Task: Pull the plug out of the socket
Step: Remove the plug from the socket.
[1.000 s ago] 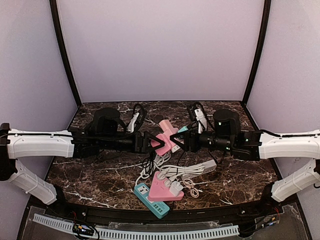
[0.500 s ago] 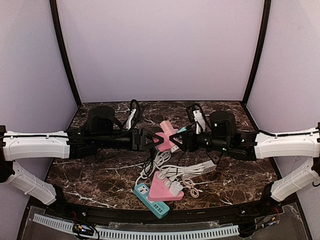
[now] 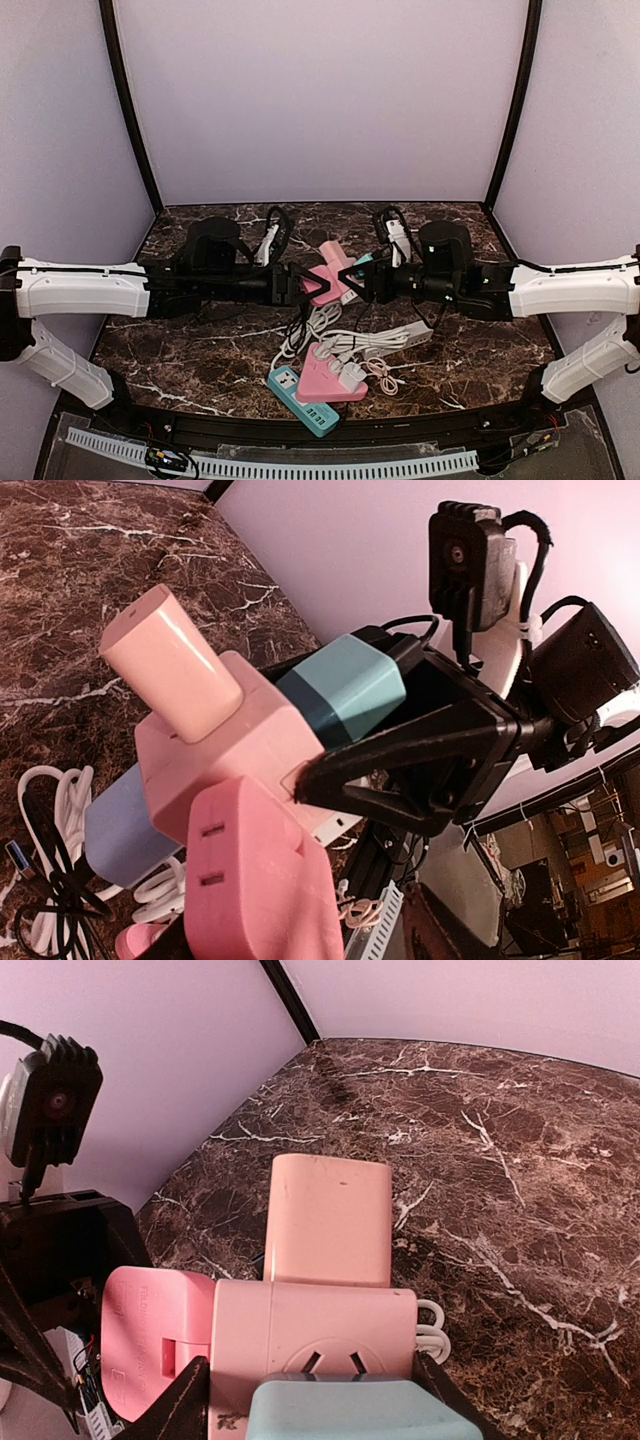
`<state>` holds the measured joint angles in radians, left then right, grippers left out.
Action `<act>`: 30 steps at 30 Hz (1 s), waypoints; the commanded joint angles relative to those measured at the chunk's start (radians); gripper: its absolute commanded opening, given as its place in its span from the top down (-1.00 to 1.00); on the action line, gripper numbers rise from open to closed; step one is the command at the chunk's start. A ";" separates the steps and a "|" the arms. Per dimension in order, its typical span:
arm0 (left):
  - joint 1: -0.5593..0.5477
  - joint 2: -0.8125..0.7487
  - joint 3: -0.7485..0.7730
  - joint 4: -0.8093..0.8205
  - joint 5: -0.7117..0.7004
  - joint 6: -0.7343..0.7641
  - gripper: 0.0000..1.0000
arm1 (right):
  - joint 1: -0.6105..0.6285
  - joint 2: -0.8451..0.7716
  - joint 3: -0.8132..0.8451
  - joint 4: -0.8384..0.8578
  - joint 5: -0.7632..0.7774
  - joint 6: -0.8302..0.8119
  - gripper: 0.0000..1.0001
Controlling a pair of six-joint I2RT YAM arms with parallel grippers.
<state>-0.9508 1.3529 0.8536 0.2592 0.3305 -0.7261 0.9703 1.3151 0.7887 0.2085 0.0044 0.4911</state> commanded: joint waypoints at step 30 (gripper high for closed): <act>0.016 0.052 -0.028 0.068 -0.024 -0.160 0.33 | 0.087 -0.016 0.051 0.071 0.268 -0.192 1.00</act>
<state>-0.9398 1.3979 0.8459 0.2981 0.3069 -0.8566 1.0386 1.3190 0.8112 0.1638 0.1711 0.3645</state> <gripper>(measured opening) 0.343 0.575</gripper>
